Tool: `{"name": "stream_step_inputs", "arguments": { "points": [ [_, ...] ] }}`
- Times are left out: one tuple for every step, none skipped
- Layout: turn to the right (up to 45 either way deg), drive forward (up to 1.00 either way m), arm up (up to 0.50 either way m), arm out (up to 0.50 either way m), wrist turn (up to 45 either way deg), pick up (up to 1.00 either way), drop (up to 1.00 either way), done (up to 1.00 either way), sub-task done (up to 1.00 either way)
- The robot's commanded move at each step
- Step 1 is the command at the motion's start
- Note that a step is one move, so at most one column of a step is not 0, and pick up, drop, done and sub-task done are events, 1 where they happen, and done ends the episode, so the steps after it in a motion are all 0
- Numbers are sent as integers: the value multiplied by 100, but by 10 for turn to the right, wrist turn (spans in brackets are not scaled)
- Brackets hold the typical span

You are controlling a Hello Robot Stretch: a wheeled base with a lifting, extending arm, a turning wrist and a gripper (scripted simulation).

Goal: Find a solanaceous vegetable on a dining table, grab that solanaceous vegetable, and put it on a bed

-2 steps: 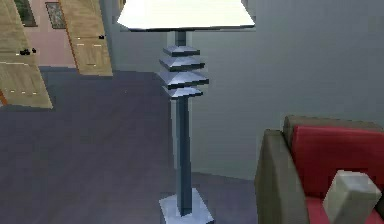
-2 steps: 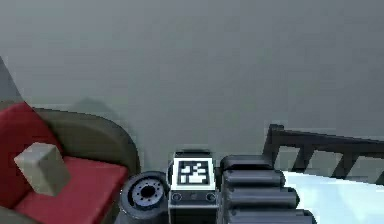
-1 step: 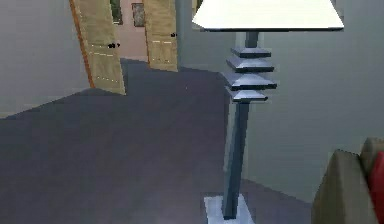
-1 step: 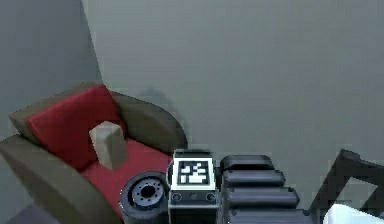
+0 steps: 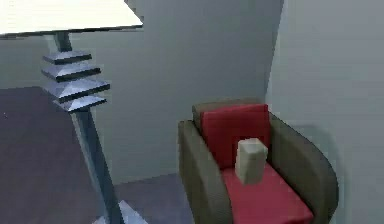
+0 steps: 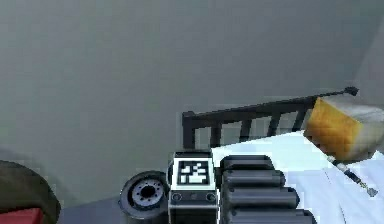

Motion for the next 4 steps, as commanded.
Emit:
{"name": "stream_step_inputs", "arguments": {
  "points": [
    [450, 0, 0, 0, 0, 0, 0, 0, 0],
    [450, 0, 0, 0, 0, 0, 0, 0, 0],
    [0, 0, 0, 48, 0, 0, 0, 0, 0],
    [0, 0, 0, 0, 450, 0, 0, 0, 0]
  ]
}}
